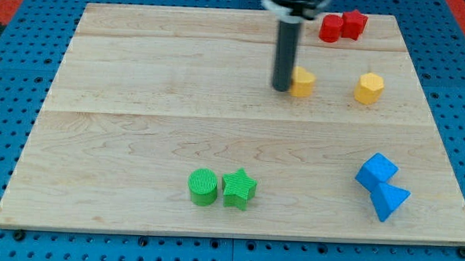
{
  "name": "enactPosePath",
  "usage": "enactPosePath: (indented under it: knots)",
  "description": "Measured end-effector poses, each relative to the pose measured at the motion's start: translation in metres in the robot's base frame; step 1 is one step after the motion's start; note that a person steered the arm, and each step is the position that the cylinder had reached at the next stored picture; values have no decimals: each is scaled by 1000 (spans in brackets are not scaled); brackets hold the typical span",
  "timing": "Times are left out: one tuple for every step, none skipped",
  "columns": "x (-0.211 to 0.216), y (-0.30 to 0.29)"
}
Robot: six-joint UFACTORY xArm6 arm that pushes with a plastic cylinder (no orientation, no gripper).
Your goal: Place the heart to the left of the hexagon
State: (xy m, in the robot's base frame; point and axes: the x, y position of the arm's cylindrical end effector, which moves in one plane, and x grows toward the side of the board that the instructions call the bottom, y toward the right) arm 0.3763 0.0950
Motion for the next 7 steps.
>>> enactPosePath:
  knots:
    - [-4, -4]
    - [-23, -43]
    - [-37, -23]
    - [-32, 30]
    - [-27, 64]
    - [-27, 67]
    - [-28, 67]
